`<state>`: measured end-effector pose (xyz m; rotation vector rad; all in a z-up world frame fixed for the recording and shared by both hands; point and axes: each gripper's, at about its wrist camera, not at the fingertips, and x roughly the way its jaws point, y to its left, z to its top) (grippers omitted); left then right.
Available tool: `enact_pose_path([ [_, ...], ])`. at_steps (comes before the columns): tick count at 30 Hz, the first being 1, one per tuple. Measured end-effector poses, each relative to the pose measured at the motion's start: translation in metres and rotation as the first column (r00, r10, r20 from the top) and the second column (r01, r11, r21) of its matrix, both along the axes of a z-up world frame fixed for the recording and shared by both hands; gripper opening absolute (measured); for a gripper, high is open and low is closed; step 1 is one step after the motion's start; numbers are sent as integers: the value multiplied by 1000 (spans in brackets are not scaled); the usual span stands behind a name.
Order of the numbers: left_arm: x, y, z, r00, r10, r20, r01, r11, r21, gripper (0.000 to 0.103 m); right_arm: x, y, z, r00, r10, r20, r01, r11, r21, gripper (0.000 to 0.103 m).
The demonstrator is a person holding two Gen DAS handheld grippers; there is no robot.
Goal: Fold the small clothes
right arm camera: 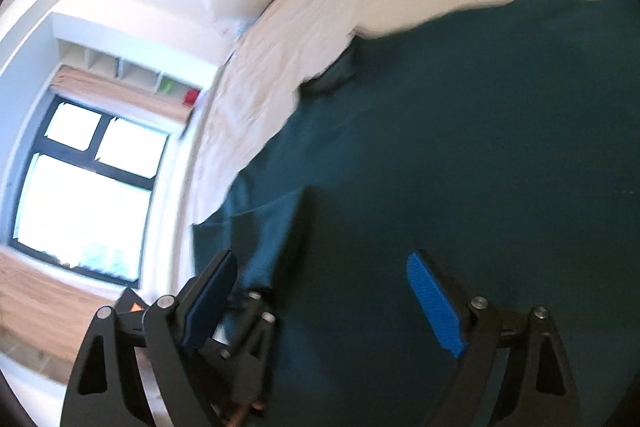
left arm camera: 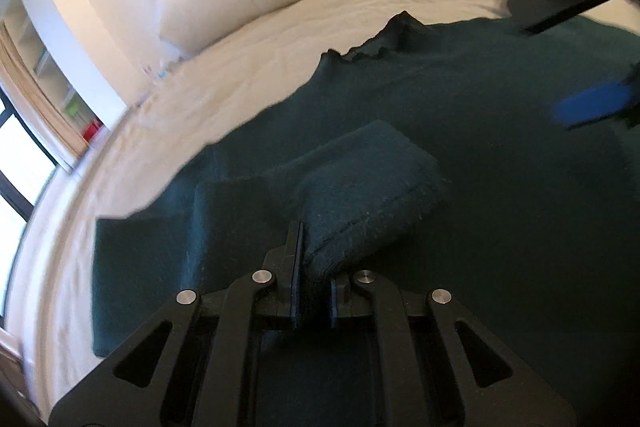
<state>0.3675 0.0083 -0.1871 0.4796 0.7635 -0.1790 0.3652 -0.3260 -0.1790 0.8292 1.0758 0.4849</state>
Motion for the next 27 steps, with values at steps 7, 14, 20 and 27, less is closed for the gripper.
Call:
enact_pose_path([
  [7,2,22,7,1000,-7,-9,7,999,-41,14,38,61,-30,984,124,-126,-116,990,75,83],
  [14,8,40,9,999,6,-41,-13,985,-169,14,49,65,-33,976,156,-148,-148,987,69,16],
  [20,30,119,21,990,83,-114,-123,904,-410,14,39,42,-7,993,106,-54,-110,990,-87,9],
  [27,67,216,22,922,303,-242,-387,663,-642,14,37,-54,6,998,-47,-34,35,957,-290,9],
])
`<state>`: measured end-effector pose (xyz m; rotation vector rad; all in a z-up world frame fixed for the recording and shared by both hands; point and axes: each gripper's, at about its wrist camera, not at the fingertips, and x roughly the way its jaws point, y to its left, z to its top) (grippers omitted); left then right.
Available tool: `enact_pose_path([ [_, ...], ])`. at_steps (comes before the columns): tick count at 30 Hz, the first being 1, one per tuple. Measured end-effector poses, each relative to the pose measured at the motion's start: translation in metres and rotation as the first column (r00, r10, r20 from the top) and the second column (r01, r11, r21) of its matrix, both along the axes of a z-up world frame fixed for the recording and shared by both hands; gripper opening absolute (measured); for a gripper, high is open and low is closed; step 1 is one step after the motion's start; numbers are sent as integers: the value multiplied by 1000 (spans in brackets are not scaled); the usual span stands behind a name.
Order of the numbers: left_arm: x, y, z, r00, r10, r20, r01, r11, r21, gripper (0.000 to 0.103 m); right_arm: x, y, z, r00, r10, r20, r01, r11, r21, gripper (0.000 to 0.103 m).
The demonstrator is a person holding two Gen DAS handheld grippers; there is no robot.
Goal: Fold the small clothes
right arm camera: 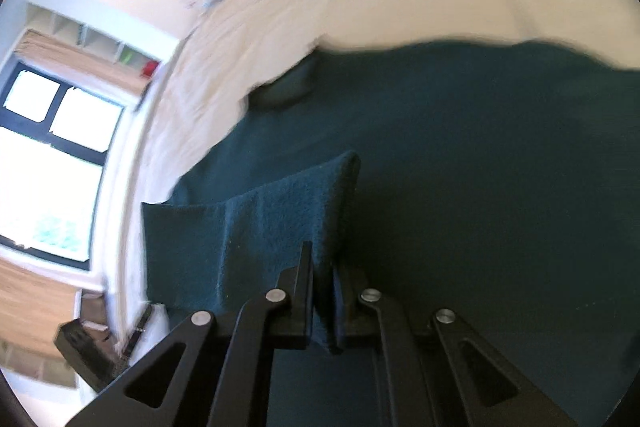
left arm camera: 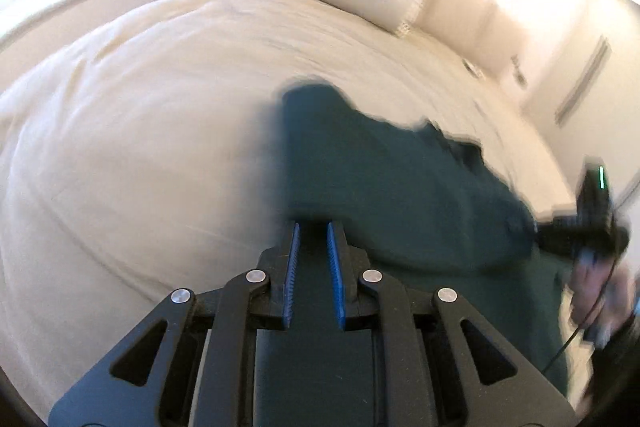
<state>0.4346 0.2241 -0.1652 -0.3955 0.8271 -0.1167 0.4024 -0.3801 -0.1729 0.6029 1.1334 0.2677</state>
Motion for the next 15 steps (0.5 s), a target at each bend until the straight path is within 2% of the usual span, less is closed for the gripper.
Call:
enact_pose_path([
  [1,10,15,-1,999,38,-10,-38,999,-26,14,0,-8,0,1000,-6,-1,6,1000,-10,9],
  [2,-7,7,-5,998,53,-13,-54,998,-37,14,2,-17,1,1000,-16,-4,16,999,-29,9],
  [3,1,15,-5,997,69,-19,-70,997,-43,14,4,-25,1,1000,-28,-7,27,998,-52,9],
  [5,7,25,1,998,68,-18,-69,997,-43,14,7,-31,2,999,-33,-3,32,997,-72,9],
  [6,-6,16,7,998,60,-13,-60,998,-34,14,9,-33,4,999,-35,-1,34,996,-80,9],
  [10,10,-12,27,1000,-8,10,8,1000,-2,14,14,-39,11,999,-32,11,33,991,-133,9],
  [12,12,-33,35,999,-52,15,52,999,8,14,12,-28,7,1000,-20,8,21,988,-154,9],
  [13,8,-44,48,997,-76,10,76,997,27,14,15,-17,5,1000,-12,2,12,987,-163,9],
  [15,16,-70,50,992,-128,0,128,990,67,14,11,-19,1,1000,-8,-10,6,984,-179,9],
])
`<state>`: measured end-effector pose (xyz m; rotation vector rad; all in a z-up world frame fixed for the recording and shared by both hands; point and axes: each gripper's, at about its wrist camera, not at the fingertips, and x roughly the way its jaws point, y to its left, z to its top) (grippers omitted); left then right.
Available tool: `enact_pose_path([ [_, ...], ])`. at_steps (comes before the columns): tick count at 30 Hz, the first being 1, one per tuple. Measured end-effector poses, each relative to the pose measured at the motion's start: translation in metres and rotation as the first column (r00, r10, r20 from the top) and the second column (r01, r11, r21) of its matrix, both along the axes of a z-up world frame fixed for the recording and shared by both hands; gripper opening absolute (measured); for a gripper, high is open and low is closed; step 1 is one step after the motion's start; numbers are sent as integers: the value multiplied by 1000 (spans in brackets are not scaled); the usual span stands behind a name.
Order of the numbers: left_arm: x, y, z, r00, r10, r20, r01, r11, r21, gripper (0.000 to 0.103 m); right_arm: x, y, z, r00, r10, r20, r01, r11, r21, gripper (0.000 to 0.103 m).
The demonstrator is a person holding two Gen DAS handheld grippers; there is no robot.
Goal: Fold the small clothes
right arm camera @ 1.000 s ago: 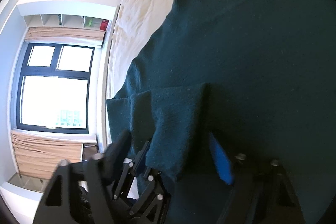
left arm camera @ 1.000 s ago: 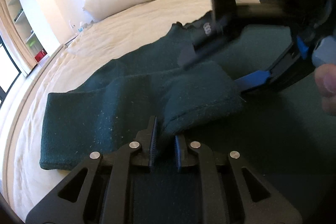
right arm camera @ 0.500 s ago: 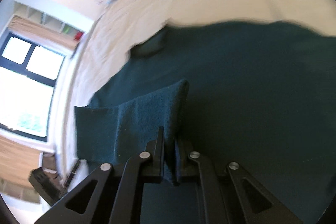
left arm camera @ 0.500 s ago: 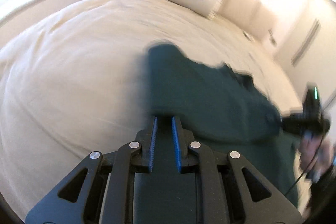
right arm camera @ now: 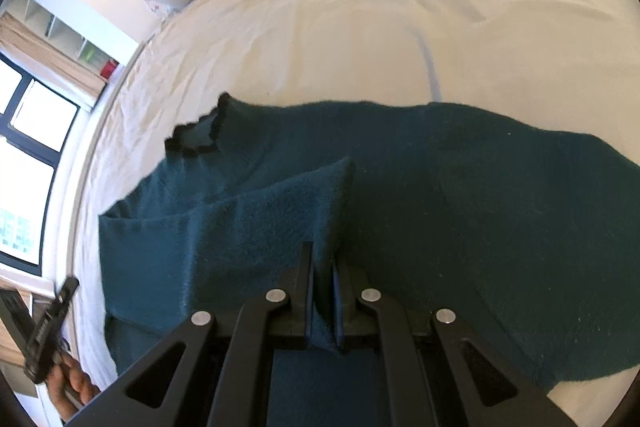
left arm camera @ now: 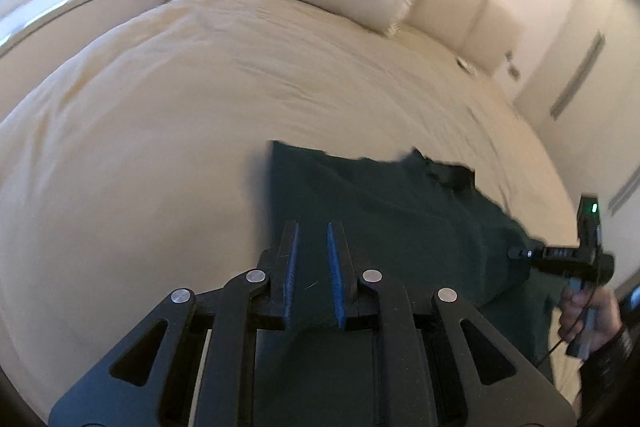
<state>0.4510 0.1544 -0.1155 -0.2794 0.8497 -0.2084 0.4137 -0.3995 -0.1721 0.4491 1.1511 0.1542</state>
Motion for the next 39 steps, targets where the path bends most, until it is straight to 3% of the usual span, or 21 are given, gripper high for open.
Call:
enact_pose_path([
  [3,10,-33,-8,997,-67,-40,69,996,55,14,1,-6,-2,1000,-12,-2,12,1000,20,9],
  [8,18,-51,-47,994,-67,-86,80,984,158,14,9,3,1,999,24,27,-23,999,-28,9],
  [14,10,-47,-60,996,-80,-33,85,971,223,14,14,3,-7,1000,20,22,-19,999,-39,9],
  [18,-2,-40,-60,997,-80,-13,81,982,169,14,12,-11,-15,1000,-10,24,9,1000,25,9],
  [22,-7,-32,-47,998,-61,-14,62,992,112,14,-6,-17,6,996,-78,51,82,993,-83,11],
  [24,-15,-28,-30,1000,-7,5,6,993,114,14,-17,-15,16,991,-121,64,129,982,-137,16],
  [26,-13,-28,-21,999,15,38,-20,992,123,14,-25,-8,29,985,-128,119,140,985,-100,16],
  [28,-6,-32,-22,1000,3,25,-6,992,128,14,-20,8,33,987,-85,136,100,989,-107,31],
  [29,0,-34,-27,1000,-3,2,3,990,139,14,-16,12,31,988,-86,128,104,983,-149,48],
  [30,3,-34,-31,1000,-3,-12,5,989,150,14,-12,14,26,989,-98,107,118,974,-196,57],
  [31,4,-34,-36,1000,-3,-20,6,988,155,14,-9,13,18,990,-120,74,134,965,-224,58],
  [34,3,-27,-43,1000,-3,-6,4,994,110,14,-10,5,-4,990,-142,13,142,973,-181,54],
  [37,4,-26,-45,1000,-2,-7,3,995,98,14,-14,3,-5,993,-110,37,114,979,-168,29],
  [38,4,-27,-45,1000,-2,-6,2,995,102,14,-15,3,-4,993,-110,33,114,983,-147,11],
  [39,4,-27,-45,1000,-2,-6,3,994,106,14,-17,0,-2,992,-122,38,126,983,-132,10],
])
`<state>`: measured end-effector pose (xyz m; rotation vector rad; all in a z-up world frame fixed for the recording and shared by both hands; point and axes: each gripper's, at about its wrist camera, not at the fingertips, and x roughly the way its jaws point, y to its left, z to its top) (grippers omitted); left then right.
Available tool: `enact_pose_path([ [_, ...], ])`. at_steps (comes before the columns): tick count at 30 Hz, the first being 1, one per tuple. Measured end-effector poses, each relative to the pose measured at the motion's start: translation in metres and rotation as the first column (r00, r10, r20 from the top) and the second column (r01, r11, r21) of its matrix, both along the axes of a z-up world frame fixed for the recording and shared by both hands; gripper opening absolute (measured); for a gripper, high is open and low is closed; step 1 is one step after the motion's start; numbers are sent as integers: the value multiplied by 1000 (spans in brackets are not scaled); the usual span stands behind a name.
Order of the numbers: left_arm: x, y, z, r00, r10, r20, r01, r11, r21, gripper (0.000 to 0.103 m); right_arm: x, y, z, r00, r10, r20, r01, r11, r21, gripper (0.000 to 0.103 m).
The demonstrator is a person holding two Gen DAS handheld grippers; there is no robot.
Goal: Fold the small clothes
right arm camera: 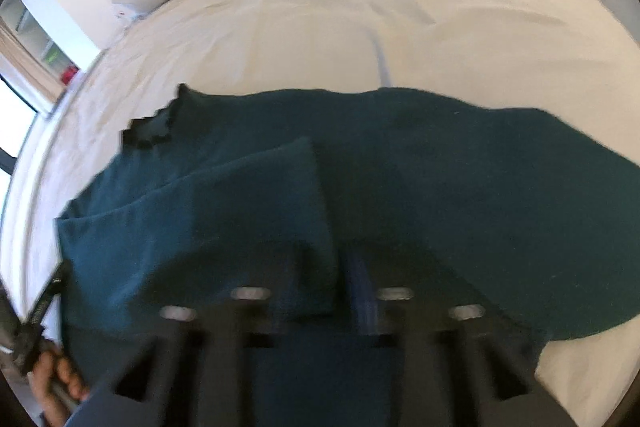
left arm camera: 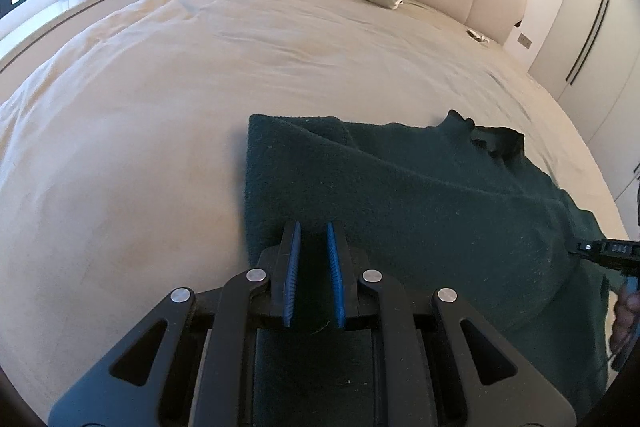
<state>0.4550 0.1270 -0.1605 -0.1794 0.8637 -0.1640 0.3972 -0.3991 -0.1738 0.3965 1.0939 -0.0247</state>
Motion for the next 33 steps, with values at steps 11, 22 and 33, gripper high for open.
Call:
enact_pose_path([
  [11,-1,8,-6,1000,-1,-11,0,999,-50,14,-12,3,-3,1000,11,11,-10,997,-81,8],
  [22,-4,-3,-7,1000,5,14,-5,1000,12,14,19,23,-20,981,52,185,-111,940,322,64],
  [33,-9,5,5,999,36,-20,-37,998,-44,14,-139,-175,-3,834,-483,265,366,846,388,71],
])
